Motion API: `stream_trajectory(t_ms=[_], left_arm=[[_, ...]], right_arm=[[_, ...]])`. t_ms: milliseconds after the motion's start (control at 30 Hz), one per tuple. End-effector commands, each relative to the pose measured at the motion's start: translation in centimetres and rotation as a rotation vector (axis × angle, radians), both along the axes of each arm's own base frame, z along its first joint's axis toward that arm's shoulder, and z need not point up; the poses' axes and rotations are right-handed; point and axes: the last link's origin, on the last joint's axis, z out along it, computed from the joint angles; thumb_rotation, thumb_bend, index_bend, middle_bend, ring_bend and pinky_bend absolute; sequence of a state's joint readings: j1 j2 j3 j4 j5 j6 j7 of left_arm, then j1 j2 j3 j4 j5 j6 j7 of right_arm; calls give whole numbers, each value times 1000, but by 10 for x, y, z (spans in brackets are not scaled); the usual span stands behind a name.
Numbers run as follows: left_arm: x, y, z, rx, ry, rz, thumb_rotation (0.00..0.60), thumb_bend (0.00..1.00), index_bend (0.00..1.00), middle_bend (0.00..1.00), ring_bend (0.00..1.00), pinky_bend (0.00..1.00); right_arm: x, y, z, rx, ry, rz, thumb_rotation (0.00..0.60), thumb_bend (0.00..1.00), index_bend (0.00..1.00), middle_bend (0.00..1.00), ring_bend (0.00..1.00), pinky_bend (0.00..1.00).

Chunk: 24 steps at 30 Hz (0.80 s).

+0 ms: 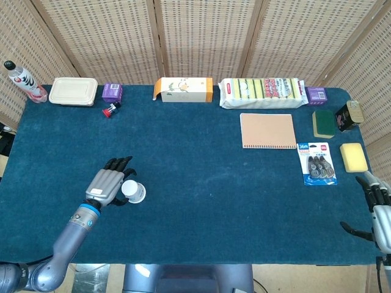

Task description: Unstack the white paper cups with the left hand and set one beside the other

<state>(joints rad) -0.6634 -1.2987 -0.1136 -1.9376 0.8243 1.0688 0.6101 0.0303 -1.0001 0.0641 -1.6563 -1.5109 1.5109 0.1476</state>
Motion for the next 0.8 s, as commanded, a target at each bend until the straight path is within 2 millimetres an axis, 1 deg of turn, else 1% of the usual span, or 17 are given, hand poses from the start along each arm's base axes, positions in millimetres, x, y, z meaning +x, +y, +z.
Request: stream_trajectory(t_ms=[33,167,333,800], left_arm=[[0,1,-3,-1,9,4,600,209,259,0,0,0],[0,2,-6,-8,15,8,600,209,267,0,0,0],[1,2,-8,-10,20,7,600,218,307,0,0,0],[5,-2,-5,7,38,-18,600,234,370,0,0,0]], right_arm=[[0,0,0,0,-1,-1,600,0,45,0,0,0],[-1,-1,1,0,-4,-3,600,0,45,0,0,0],[-1,-1,1,0,-6,-3,600,0,45,0,0,0],[-1,0,2,3,-9,-2,600,0,45,0,0,0]])
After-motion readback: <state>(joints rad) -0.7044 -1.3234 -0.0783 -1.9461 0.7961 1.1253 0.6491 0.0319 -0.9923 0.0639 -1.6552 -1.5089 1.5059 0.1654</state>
